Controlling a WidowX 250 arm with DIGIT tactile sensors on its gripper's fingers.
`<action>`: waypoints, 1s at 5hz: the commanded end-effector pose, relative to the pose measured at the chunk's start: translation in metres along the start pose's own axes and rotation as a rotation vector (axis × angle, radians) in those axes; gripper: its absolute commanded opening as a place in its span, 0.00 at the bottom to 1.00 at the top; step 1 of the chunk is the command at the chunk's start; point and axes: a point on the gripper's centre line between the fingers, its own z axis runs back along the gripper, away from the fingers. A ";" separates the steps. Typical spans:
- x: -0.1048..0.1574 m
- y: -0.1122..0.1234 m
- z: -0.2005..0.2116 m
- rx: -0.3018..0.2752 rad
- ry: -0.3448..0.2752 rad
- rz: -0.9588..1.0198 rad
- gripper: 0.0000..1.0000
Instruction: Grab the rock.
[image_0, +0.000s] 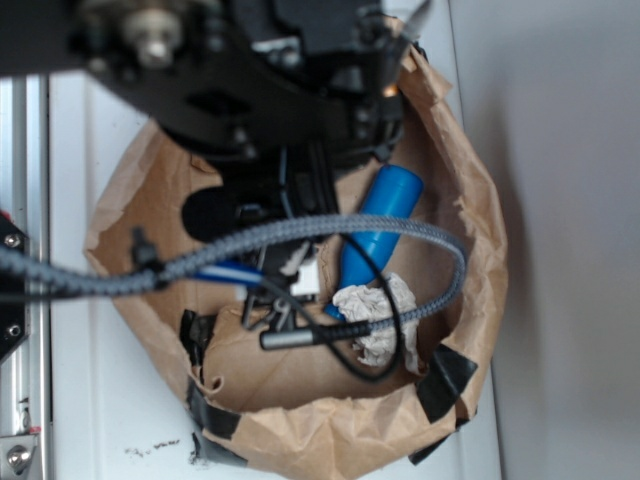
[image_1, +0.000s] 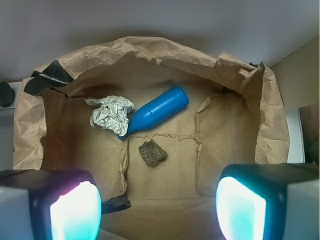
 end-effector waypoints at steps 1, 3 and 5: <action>0.008 0.001 0.017 0.008 -0.060 0.009 1.00; 0.003 0.001 -0.063 0.071 -0.063 -0.105 1.00; 0.004 -0.002 -0.106 0.089 -0.021 -0.138 1.00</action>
